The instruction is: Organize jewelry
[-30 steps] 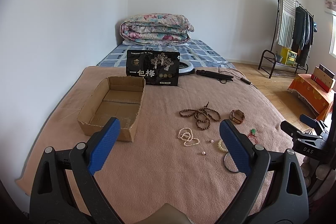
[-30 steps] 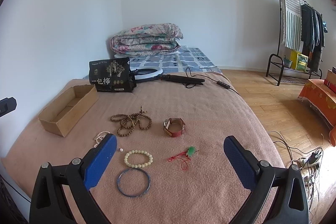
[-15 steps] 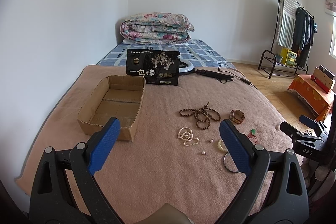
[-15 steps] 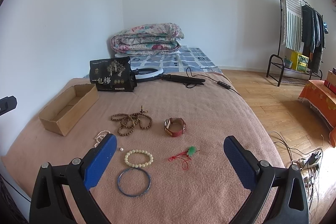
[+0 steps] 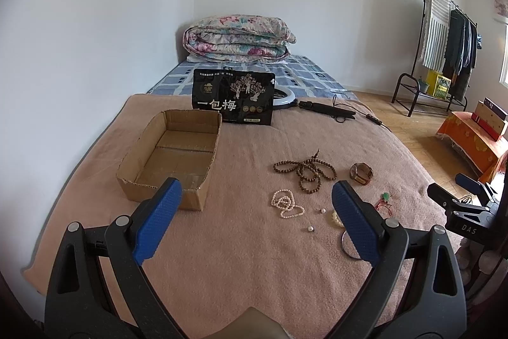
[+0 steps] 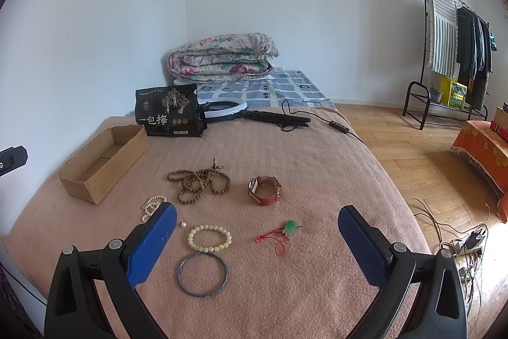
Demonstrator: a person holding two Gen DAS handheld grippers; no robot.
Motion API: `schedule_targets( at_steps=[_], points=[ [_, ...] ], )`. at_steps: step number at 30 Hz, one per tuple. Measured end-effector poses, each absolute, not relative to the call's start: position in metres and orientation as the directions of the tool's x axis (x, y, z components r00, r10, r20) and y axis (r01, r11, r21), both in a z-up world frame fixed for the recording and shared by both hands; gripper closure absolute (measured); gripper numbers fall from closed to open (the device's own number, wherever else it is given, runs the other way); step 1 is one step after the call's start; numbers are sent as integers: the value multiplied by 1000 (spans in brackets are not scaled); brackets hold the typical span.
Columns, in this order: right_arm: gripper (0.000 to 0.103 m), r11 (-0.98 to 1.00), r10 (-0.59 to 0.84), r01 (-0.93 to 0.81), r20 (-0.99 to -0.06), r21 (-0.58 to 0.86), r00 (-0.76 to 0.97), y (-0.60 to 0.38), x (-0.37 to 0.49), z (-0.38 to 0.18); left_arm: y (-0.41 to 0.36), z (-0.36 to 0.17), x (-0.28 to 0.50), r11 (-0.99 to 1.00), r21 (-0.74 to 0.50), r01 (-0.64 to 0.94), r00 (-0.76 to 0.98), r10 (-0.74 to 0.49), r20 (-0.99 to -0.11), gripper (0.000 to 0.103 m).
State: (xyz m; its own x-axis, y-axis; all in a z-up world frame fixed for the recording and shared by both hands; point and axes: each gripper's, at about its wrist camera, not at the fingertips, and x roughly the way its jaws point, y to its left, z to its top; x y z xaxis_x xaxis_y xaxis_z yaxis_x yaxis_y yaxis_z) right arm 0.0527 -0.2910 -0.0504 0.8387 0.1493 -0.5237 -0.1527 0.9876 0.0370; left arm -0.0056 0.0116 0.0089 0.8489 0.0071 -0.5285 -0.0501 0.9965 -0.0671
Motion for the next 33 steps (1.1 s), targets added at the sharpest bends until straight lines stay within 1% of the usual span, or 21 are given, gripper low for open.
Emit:
schedule_targets(
  at_steps=[4, 13, 17, 21, 23, 24, 26, 28, 30, 32, 33],
  points=[
    [0, 987, 152, -158, -535, 36, 831, -292, 54, -54, 14, 2, -3, 996, -61, -66, 840, 23, -542, 6],
    [0, 988, 145, -154, -554, 31, 820, -293, 60, -60, 15, -28, 13, 997, -48, -55, 795, 15, -606, 6],
    [0, 987, 151, -156, -575, 41, 804, -294, 67, -67, 15, -42, 23, 998, -63, -30, 770, -17, -638, 6],
    [1, 983, 160, -179, -617, 32, 771, -287, 79, -77, 9, -53, 32, 998, -62, 4, 758, -43, -650, 6],
    [3, 978, 184, -206, -636, 39, 750, -282, 87, -82, 6, -60, 42, 996, -80, 31, 736, -77, -672, 11],
    [4, 974, 198, -221, -645, 46, 738, -278, 90, -85, 5, -64, 48, 995, -89, 43, 724, -92, -683, 17],
    [9, 966, 228, -252, -670, 63, 707, -271, 101, -91, 0, -71, 58, 993, -100, 64, 704, -116, -700, 22],
    [13, 957, 254, -276, -704, 86, 663, -263, 115, -100, -5, -78, 68, 991, -108, 85, 686, -137, -715, 30],
    [18, 949, 278, -295, -740, 112, 613, -256, 127, -112, -8, -85, 77, 987, -120, 106, 665, -160, -730, 35],
    [26, 944, 283, -307, -773, 121, 568, -250, 138, -125, -10, -91, 84, 984, -133, 118, 648, -178, -740, 40],
    [27, 942, 283, -313, -787, 120, 549, -247, 141, -130, -11, -94, 88, 982, -143, 124, 640, -189, -745, 42]
  ],
)
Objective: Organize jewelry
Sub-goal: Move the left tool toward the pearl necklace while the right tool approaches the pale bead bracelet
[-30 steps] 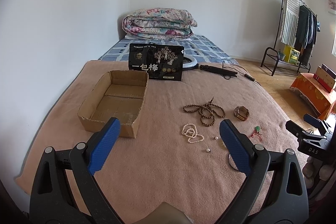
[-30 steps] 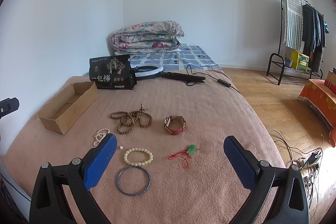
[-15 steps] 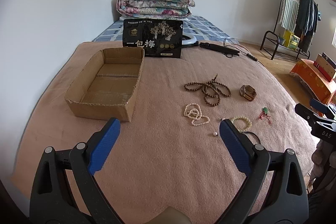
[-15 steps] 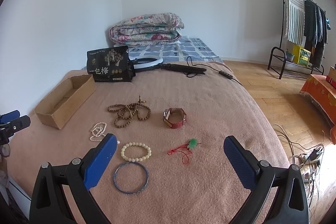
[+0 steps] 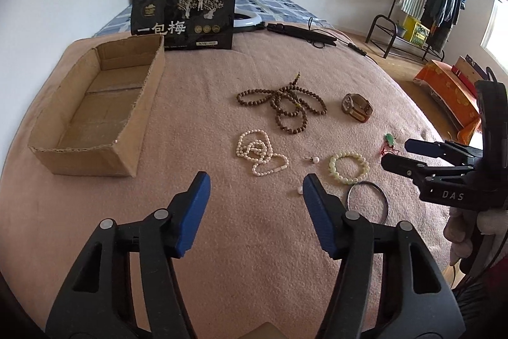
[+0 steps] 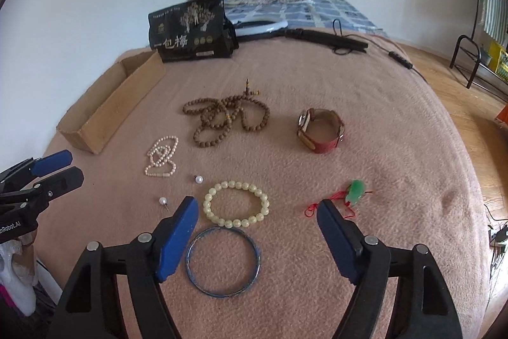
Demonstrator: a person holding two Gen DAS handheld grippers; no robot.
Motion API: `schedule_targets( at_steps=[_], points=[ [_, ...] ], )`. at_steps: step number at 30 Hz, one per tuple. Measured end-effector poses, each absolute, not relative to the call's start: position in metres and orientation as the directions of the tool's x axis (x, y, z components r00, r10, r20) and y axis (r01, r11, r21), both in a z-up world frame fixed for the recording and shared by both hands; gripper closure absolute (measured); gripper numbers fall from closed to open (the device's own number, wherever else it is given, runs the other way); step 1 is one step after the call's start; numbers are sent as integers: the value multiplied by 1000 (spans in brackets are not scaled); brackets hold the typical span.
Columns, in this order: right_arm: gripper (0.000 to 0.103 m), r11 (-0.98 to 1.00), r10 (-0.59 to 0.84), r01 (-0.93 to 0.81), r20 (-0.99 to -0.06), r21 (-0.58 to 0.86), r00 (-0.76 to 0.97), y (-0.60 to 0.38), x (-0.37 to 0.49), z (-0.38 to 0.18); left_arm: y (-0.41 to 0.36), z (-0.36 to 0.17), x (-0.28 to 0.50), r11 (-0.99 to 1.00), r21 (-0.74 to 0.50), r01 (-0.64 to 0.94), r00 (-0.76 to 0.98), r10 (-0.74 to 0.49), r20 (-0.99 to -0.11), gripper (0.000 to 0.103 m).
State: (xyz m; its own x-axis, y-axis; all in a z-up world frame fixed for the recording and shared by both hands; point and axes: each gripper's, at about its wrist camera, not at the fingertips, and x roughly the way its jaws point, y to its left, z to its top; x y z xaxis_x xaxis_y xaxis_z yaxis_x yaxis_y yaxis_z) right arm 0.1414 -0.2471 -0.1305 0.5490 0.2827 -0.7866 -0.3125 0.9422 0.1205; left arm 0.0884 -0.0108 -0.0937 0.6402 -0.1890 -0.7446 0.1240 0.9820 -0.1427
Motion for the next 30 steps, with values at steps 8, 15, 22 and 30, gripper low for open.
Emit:
schedule_targets(
  at_steps=[8, 15, 22, 30],
  points=[
    [39, 938, 267, -329, -834, 110, 483, -241, 157, -150, -10, -114, 120, 975, -184, 123, 600, -221, -769, 50],
    [43, 934, 269, -340, -845, 110, 463, -240, 162, -155, -18, -129, 139, 973, -183, 137, 568, -229, -790, 50],
    [52, 929, 260, -356, -862, 100, 436, -236, 168, -166, -18, -142, 154, 972, -198, 126, 542, -235, -807, 55],
    [57, 933, 240, -348, -876, 89, 419, -232, 180, -176, -20, -155, 173, 975, -193, 114, 526, -224, -821, 55]
  ],
)
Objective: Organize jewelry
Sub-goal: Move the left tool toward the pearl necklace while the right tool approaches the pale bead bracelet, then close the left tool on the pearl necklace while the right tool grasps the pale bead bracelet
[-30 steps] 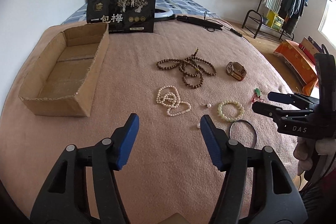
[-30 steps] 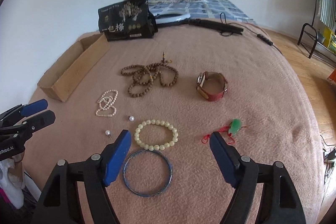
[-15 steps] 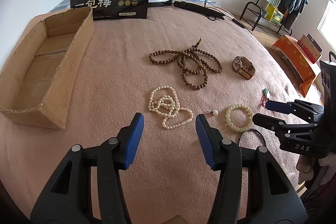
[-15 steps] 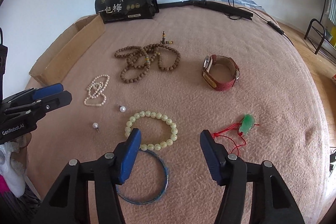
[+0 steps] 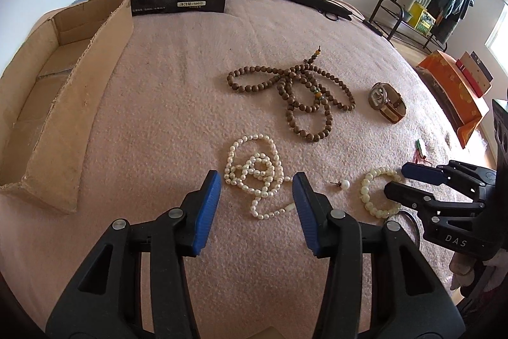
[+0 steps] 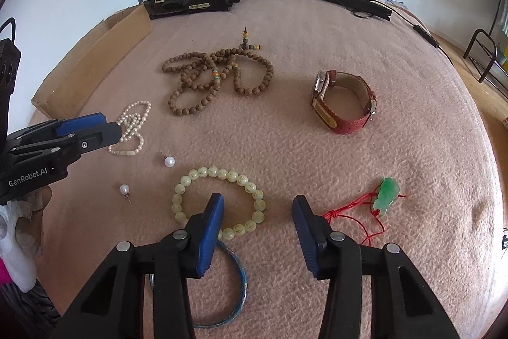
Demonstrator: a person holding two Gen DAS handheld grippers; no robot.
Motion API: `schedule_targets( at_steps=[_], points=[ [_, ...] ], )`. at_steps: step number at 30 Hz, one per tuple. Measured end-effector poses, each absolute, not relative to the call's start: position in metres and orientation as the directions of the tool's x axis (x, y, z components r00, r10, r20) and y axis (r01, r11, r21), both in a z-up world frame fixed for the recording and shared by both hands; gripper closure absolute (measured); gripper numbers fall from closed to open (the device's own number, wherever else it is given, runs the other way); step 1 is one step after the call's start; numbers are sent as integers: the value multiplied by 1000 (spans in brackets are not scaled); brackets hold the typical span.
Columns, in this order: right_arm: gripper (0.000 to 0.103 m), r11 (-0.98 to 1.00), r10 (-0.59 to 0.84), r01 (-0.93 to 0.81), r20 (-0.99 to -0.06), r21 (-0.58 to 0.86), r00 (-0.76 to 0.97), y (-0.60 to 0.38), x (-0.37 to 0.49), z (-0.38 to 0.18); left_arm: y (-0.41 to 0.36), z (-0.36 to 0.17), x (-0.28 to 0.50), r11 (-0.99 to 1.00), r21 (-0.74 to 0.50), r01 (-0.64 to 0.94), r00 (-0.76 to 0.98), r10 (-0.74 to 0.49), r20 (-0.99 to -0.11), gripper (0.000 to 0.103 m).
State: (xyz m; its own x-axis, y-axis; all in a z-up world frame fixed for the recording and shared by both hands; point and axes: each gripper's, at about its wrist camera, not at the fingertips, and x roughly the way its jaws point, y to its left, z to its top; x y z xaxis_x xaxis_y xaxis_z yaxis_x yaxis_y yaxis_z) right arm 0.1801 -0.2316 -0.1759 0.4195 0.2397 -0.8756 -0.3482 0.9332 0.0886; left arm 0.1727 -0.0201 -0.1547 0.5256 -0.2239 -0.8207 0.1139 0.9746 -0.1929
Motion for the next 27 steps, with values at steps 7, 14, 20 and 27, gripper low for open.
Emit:
schedule_targets(
  at_steps=[7, 14, 20, 27],
  points=[
    [59, 932, 212, -357, -885, 56, 415, -225, 185, -179, -20, -166, 184, 975, -197, 106, 505, -224, -833, 55],
    [65, 928, 197, -372, -887, 31, 418, -218, 186, -180, -31, -169, 184, 976, -178, 122, 485, -215, -848, 71],
    [70, 925, 191, -381, -886, 18, 423, -216, 185, -180, -32, -169, 185, 982, -140, 125, 494, -184, -850, 86],
    [92, 919, 201, -394, -881, 18, 428, -212, 183, -179, -23, -167, 188, 977, -191, 97, 495, -214, -842, 94]
  ],
)
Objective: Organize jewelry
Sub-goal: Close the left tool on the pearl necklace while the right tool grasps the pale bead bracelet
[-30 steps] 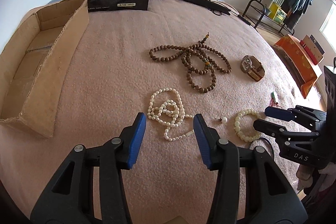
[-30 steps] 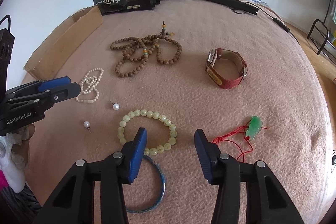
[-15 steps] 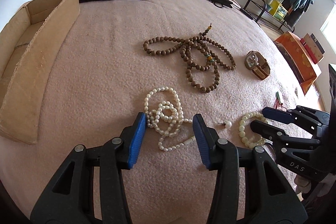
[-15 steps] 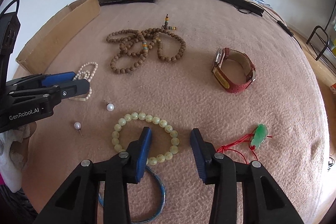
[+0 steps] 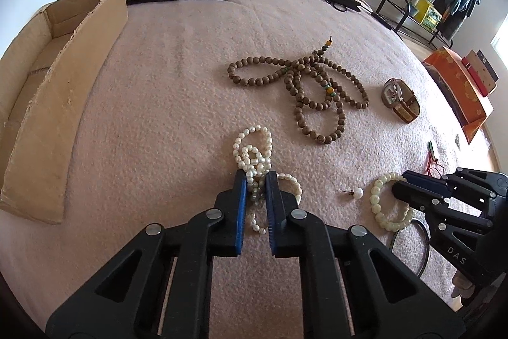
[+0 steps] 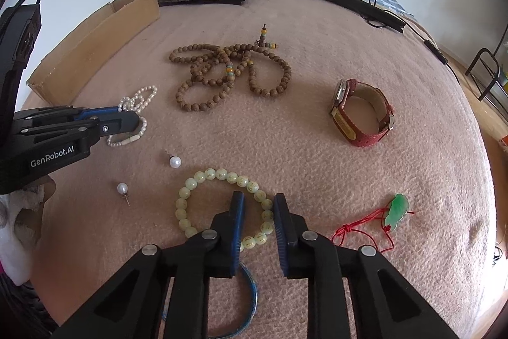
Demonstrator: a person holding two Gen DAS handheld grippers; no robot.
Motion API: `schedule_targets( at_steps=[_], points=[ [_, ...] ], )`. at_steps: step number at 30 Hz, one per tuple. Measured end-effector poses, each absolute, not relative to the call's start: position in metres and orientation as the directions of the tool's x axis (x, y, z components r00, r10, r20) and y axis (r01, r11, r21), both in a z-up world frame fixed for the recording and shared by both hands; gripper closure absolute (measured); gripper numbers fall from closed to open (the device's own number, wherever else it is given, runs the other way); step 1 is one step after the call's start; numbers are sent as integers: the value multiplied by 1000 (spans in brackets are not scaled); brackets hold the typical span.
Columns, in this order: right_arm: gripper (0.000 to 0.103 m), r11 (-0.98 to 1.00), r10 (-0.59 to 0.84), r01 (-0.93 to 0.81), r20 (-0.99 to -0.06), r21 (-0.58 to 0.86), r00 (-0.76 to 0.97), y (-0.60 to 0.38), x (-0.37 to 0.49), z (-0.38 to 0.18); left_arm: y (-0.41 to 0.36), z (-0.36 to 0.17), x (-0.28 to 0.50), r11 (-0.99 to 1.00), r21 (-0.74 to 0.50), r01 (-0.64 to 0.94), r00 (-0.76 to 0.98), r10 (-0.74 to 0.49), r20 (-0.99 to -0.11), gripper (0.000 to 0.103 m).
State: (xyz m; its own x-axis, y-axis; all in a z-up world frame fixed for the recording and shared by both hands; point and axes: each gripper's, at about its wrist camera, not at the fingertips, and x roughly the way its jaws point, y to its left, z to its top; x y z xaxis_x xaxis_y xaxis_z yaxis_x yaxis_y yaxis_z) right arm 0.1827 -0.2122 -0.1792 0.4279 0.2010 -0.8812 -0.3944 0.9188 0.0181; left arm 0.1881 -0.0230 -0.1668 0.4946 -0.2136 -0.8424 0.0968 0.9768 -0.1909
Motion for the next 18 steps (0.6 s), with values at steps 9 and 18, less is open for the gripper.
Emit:
schedule_targets(
  at_steps=[9, 18],
  points=[
    [98, 920, 269, -380, -860, 96, 434, -220, 182, -170, -14, -146, 183, 973, -217, 75, 547, -222, -807, 96],
    [98, 918, 333, -365, -797, 153, 504, -224, 180, -135, -1, -114, 175, 970, -236, 61, 613, -223, -758, 96]
  ],
)
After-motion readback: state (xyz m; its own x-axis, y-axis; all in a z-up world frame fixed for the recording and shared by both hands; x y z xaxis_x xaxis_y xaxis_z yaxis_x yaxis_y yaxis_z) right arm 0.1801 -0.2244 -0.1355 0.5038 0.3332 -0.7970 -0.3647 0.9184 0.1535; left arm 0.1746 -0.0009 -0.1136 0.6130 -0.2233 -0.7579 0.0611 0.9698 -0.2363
